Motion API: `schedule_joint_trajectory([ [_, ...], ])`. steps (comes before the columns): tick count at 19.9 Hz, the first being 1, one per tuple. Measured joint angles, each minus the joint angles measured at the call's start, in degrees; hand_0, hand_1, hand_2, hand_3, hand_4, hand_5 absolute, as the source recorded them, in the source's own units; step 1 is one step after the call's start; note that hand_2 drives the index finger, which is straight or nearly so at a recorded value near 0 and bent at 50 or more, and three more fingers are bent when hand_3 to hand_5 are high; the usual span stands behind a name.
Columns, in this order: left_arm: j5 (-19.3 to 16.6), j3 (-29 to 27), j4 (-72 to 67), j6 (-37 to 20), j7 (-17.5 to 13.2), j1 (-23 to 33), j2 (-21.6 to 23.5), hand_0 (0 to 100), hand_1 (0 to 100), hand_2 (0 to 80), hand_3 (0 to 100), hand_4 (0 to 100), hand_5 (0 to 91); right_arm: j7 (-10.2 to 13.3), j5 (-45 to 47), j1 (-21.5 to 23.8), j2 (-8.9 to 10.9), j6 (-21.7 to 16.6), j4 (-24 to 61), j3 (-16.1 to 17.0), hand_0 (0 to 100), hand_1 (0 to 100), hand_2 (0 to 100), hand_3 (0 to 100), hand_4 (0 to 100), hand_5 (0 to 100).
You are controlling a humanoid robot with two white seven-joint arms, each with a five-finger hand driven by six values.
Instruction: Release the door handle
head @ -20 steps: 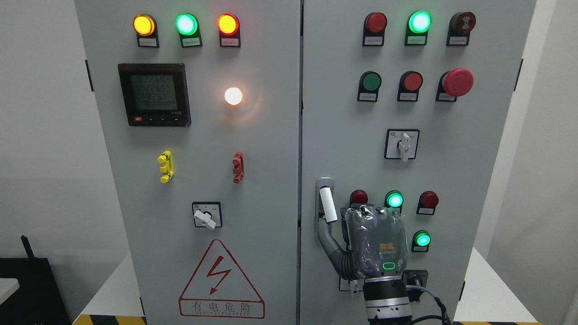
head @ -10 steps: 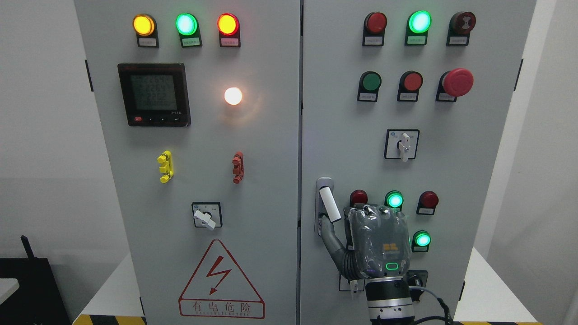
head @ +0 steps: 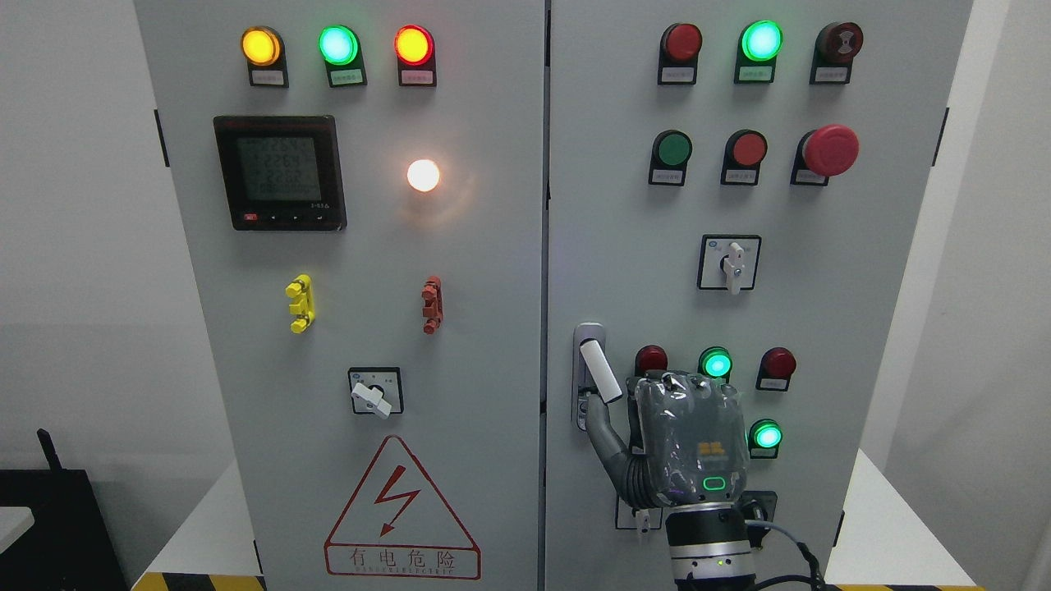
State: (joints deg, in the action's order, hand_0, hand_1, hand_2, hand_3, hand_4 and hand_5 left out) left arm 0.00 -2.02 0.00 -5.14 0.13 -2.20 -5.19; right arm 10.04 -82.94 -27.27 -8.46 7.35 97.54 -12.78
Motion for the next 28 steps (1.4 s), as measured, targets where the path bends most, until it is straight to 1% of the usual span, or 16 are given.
schedule_joint_trajectory([
  [28, 0.0, 0.0, 0.0, 0.0, 0.0, 0.0, 0.0, 12, 39, 0.0, 0, 0, 0.0, -0.12, -0.19, -0.22, -0.19, 0.06, 0.81, 1.24, 56, 43, 100, 100, 100, 98],
])
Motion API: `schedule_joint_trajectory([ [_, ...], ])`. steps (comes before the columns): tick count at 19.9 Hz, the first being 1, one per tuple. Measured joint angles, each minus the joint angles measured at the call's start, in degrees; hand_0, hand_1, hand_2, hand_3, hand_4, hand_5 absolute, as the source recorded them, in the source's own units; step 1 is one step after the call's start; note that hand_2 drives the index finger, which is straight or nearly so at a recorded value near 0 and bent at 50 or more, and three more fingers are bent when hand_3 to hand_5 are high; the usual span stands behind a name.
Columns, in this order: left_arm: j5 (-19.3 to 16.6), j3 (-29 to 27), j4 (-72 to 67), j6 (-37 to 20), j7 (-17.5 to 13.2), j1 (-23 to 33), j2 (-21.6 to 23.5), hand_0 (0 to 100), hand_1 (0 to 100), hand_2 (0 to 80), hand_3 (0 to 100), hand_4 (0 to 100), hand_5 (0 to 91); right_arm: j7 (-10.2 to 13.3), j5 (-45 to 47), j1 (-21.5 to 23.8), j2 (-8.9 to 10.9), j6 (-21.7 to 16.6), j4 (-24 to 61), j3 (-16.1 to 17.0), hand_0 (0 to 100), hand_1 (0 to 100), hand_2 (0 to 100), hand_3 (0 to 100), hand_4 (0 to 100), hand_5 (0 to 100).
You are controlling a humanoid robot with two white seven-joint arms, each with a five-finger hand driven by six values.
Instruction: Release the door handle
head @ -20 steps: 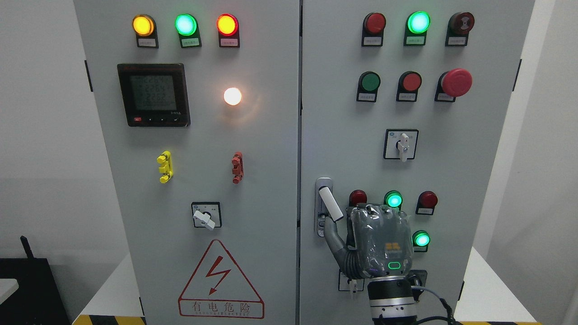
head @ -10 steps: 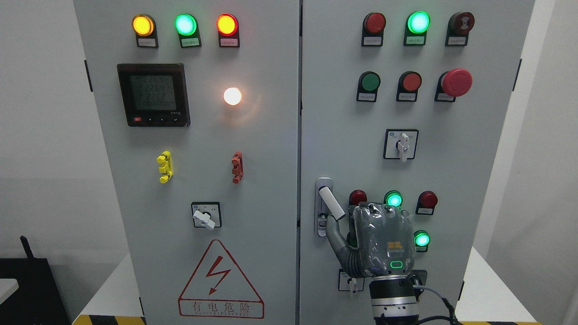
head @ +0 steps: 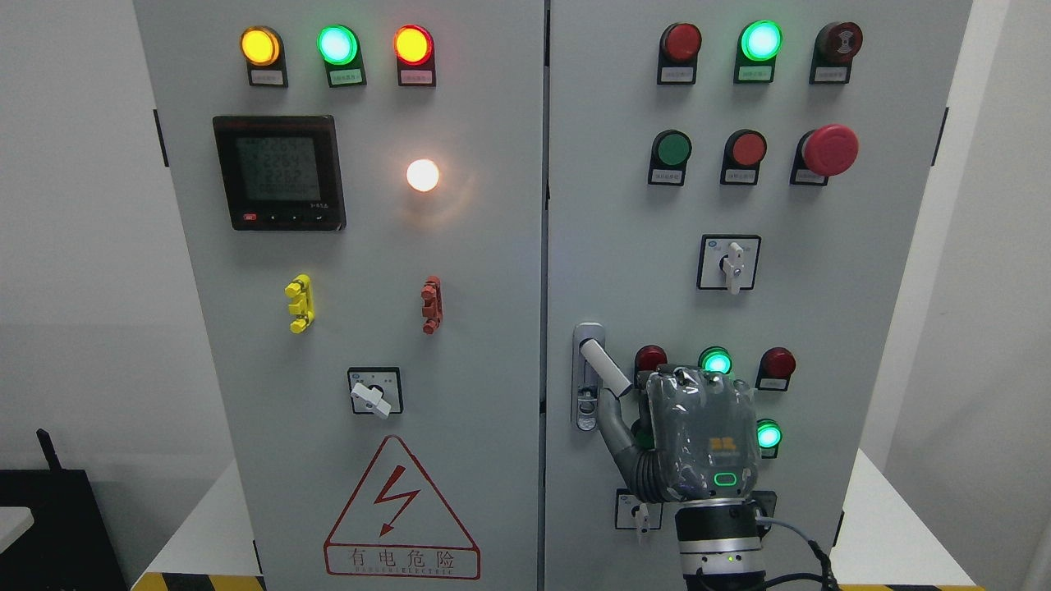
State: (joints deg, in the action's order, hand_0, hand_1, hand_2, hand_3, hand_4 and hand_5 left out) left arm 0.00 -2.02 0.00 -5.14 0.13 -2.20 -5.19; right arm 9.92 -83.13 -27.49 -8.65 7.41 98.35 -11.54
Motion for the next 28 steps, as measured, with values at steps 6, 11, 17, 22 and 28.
schedule_joint_trajectory([
  [6, 0.0, 0.0, 0.0, 0.0, 0.0, 0.0, 0.0, 12, 39, 0.0, 0, 0, 0.0, 0.0, -0.05, -0.08, 0.04, 0.01, 0.04, 0.34, 55, 43, 100, 100, 100, 98],
  [11, 0.0, 0.0, 0.0, 0.0, 0.0, 0.01, 0.0, 12, 39, 0.0, 0, 0, 0.0, -0.05, -0.07, -0.19, 0.07, 1.02, 0.06, 0.56, 56, 42, 100, 100, 100, 98],
  [17, 0.0, 0.0, 0.0, 0.0, 0.0, 0.01, 0.0, 12, 39, 0.0, 0, 0, 0.0, -0.07, -0.06, -0.56, 0.09, 1.25, 0.07, 0.86, 56, 41, 100, 100, 100, 98],
  [22, 0.0, 0.0, 0.0, 0.0, 0.0, 0.01, 0.0, 12, 39, 0.0, 0, 0, 0.0, -0.14, -0.04, -1.02, 0.1, 1.26, 0.05, 1.06, 56, 41, 100, 100, 100, 98],
  [28, 0.0, 0.0, 0.0, 0.0, 0.0, 0.01, 0.0, 12, 39, 0.0, 0, 0, 0.0, -0.16, -0.03, -1.59, 0.12, 1.27, 0.03, 1.33, 56, 41, 100, 100, 100, 98],
])
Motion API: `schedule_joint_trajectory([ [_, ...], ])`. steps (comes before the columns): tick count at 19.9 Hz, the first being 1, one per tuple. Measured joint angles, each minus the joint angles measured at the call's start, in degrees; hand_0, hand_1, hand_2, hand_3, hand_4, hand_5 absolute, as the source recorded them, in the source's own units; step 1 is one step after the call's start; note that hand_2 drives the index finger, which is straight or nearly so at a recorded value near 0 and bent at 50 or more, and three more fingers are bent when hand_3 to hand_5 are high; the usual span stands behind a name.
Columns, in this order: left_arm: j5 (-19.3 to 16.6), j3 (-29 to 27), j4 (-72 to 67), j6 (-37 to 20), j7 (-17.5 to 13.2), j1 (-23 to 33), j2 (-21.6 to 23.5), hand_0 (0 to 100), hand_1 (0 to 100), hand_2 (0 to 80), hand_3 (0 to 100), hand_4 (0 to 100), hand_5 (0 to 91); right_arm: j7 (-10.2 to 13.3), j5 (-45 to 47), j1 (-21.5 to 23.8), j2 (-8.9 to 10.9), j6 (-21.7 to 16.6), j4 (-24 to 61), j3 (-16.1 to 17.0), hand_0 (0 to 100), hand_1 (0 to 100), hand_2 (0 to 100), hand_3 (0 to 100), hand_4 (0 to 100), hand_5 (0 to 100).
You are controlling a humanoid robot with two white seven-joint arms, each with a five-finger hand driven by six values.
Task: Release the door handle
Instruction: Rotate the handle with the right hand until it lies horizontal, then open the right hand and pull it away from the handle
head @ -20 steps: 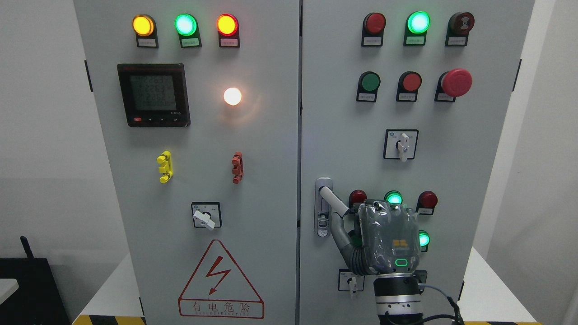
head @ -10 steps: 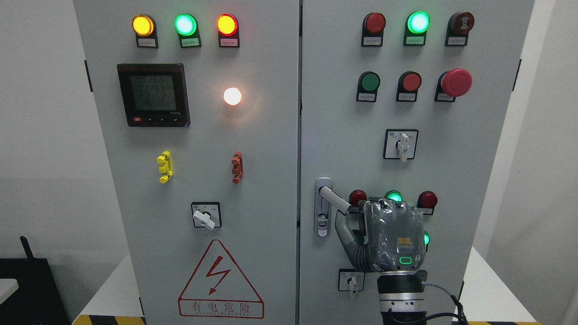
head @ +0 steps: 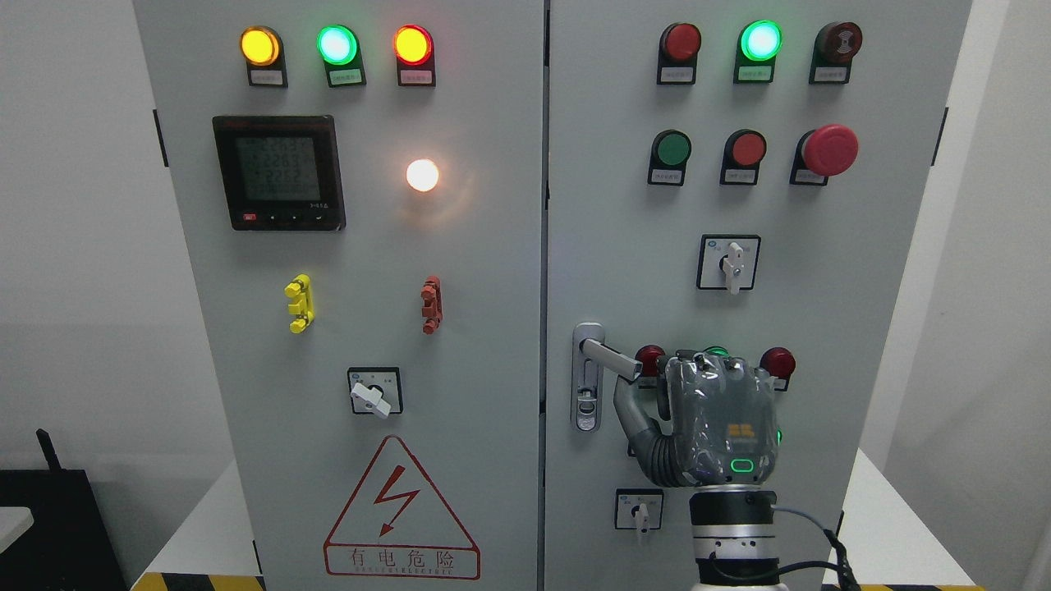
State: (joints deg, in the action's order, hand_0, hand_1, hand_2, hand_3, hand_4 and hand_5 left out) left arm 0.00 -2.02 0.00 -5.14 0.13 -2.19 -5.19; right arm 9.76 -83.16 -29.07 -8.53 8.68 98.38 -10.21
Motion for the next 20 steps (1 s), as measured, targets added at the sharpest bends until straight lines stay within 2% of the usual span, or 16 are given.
schedule_joint_trajectory([
  [12, 0.0, 0.0, 0.0, 0.0, 0.0, 0.0, 0.0, 12, 39, 0.0, 0, 0, 0.0, -0.21, 0.37, 1.2, -0.02, -0.68, -0.03, 0.2, 58, 40, 100, 100, 100, 98],
  [14, 0.0, 0.0, 0.0, 0.0, 0.0, 0.0, 0.0, 12, 39, 0.0, 0, 0, 0.0, 0.2, 0.46, 1.86, 0.03, -1.85, 0.1, 0.26, 59, 39, 95, 100, 93, 96],
  [15, 0.0, 0.0, 0.0, 0.0, 0.0, 0.0, 0.0, 12, 39, 0.0, 0, 0, 0.0, 0.64, 0.51, 2.28, 0.05, -2.82, 0.23, 0.3, 60, 38, 88, 100, 89, 93],
  [16, 0.0, 0.0, 0.0, 0.0, 0.0, -0.01, 0.0, 12, 39, 0.0, 0, 0, 0.0, 1.41, 0.56, 2.87, 0.08, -3.88, 0.44, 0.44, 61, 37, 74, 96, 79, 82],
  [17, 0.0, 0.0, 0.0, 0.0, 0.0, -0.02, 0.0, 12, 39, 0.0, 0, 0, 0.0, 2.14, 0.61, 3.46, 0.1, -4.87, 0.69, 0.58, 61, 36, 72, 93, 78, 80],
  [19, 0.0, 0.0, 0.0, 0.0, 0.0, -0.02, 0.0, 12, 39, 0.0, 0, 0, 0.0, 3.07, 0.69, 4.94, 0.18, -7.07, 1.42, 1.03, 61, 35, 50, 72, 58, 62],
  [20, 0.0, 0.0, -0.01, 0.0, 0.0, -0.02, 0.0, 12, 39, 0.0, 0, 0, 0.0, 3.33, 0.74, 5.84, 0.2, -8.32, 1.88, 1.36, 61, 34, 48, 69, 55, 57],
])
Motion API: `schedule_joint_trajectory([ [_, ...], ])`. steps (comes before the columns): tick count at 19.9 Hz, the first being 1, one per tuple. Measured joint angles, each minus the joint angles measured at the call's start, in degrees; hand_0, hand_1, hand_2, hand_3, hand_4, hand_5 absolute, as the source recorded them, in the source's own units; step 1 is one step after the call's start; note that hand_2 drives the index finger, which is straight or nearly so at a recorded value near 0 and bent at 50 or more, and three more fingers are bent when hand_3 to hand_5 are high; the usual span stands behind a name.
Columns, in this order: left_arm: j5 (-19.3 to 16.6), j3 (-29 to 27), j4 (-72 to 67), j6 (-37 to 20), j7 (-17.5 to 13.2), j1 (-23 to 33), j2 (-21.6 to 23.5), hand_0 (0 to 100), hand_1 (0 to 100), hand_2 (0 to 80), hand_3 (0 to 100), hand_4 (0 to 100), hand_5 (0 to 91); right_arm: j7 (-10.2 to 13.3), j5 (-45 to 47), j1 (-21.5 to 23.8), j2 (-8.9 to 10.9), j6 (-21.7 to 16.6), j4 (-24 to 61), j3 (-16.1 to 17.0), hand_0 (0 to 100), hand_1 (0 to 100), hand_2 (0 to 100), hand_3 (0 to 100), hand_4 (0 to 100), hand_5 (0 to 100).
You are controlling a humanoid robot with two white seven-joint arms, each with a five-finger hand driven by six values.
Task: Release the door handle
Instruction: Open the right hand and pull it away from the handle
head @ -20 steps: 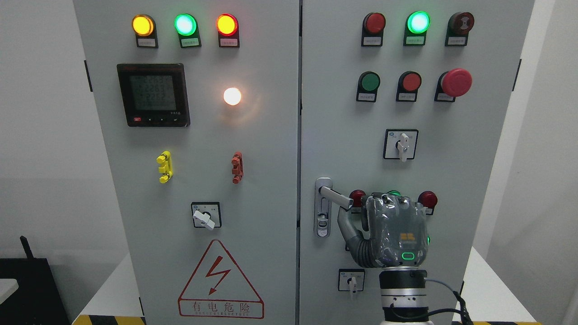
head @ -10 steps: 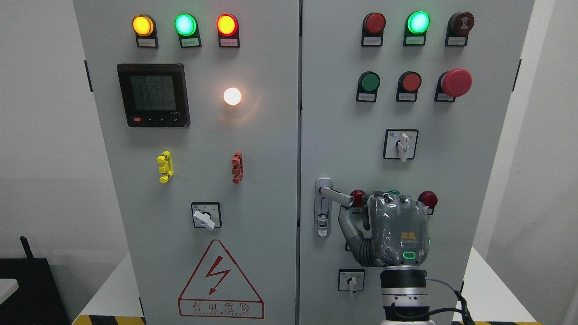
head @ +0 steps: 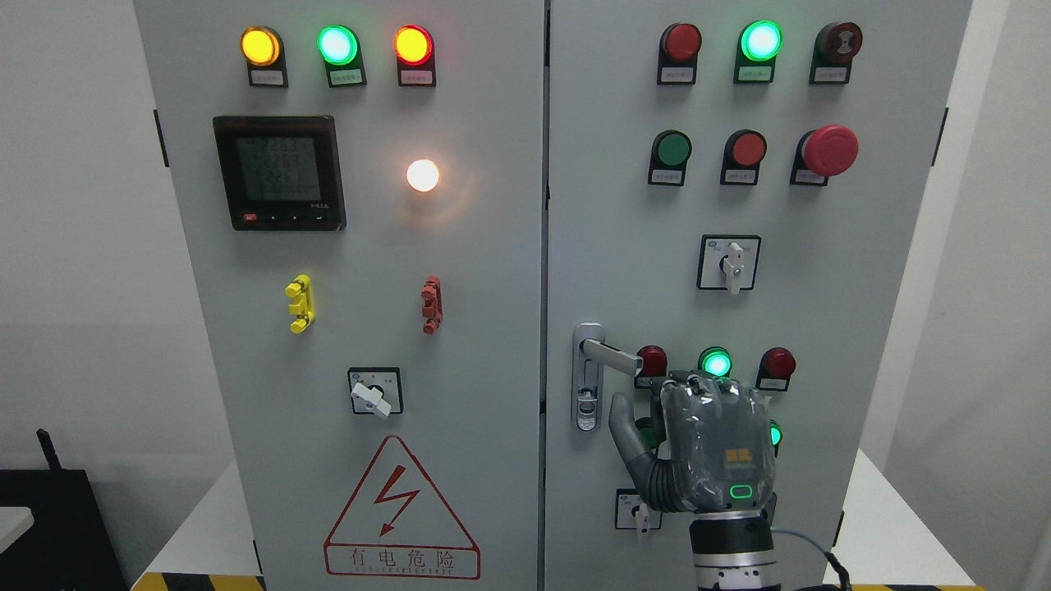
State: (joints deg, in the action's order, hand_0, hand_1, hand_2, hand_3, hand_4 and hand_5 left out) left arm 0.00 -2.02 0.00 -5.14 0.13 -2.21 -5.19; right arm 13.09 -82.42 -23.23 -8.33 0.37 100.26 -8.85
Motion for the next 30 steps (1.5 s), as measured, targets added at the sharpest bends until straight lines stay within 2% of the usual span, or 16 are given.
schedule_joint_trajectory([
  [1, 0.0, 0.0, 0.01, 0.0, 0.0, 0.0, 0.0, 12, 39, 0.0, 0, 0, 0.0, 0.2, 0.05, 0.86, 0.02, -0.83, 0.48, 0.35, 61, 33, 42, 59, 45, 42],
  [2, 0.0, 0.0, 0.0, 0.0, 0.0, 0.0, 0.0, 12, 39, 0.0, 0, 0, 0.0, 0.36, 0.08, 1.89, 0.04, -1.83, 1.06, 0.78, 61, 30, 32, 43, 32, 26],
  [3, 0.0, 0.0, 0.0, 0.0, 0.0, 0.0, 0.0, 12, 39, 0.0, 0, 0, 0.0, 0.47, 0.11, 2.97, 0.07, -2.39, 1.68, 1.3, 62, 29, 29, 39, 28, 23],
  [4, 0.0, 0.0, 0.0, 0.0, 0.0, 0.0, 0.0, 12, 39, 0.0, 0, 0, 0.0, 0.53, 0.14, 4.01, 0.09, -3.0, 2.34, 1.92, 63, 24, 19, 19, 10, 6],
  [5, 0.0, 0.0, 0.0, 0.0, 0.0, 0.0, 0.0, 12, 39, 0.0, 0, 0, 0.0, 0.55, 0.18, 4.87, 0.11, -3.58, 2.95, 2.54, 63, 23, 18, 18, 9, 4],
  [6, 0.0, 0.0, 0.0, 0.0, 0.0, 0.0, 0.0, 12, 39, 0.0, 0, 0, 0.0, 0.59, 0.32, 5.59, 0.12, -4.33, 3.46, 3.07, 64, 19, 13, 9, 0, 0],
  [7, 0.0, 0.0, 0.0, 0.0, 0.0, 0.0, 0.0, 12, 39, 0.0, 0, 0, 0.0, 0.59, 0.56, 6.19, 0.13, -5.67, 3.96, 3.63, 64, 16, 6, 0, 0, 0],
  [9, 0.0, 0.0, 0.01, 0.0, 0.0, 0.0, 0.0, 12, 39, 0.0, 0, 0, 0.0, 0.8, 1.18, 7.14, 0.14, -7.53, 4.87, 5.05, 62, 13, 0, 0, 0, 0],
  [13, 0.0, 0.0, 0.01, 0.0, 0.0, 0.0, 0.0, 12, 39, 0.0, 0, 0, 0.0, 0.73, 2.07, 8.2, 0.2, -9.06, 6.28, 7.5, 57, 11, 0, 0, 0, 0],
  [19, 0.0, 0.0, 0.0, 0.0, 0.0, 0.0, 0.0, 12, 39, 0.0, 0, 0, 0.0, 0.52, 2.65, 8.47, 0.1, -9.28, 7.58, 9.84, 50, 17, 0, 0, 0, 0],
  [30, 0.0, 0.0, 0.0, 0.0, 0.0, 0.01, 0.0, 12, 39, 0.0, 0, 0, 0.0, 1.3, 3.89, 8.24, -0.05, -8.88, 8.75, 11.83, 47, 21, 0, 0, 0, 0],
])
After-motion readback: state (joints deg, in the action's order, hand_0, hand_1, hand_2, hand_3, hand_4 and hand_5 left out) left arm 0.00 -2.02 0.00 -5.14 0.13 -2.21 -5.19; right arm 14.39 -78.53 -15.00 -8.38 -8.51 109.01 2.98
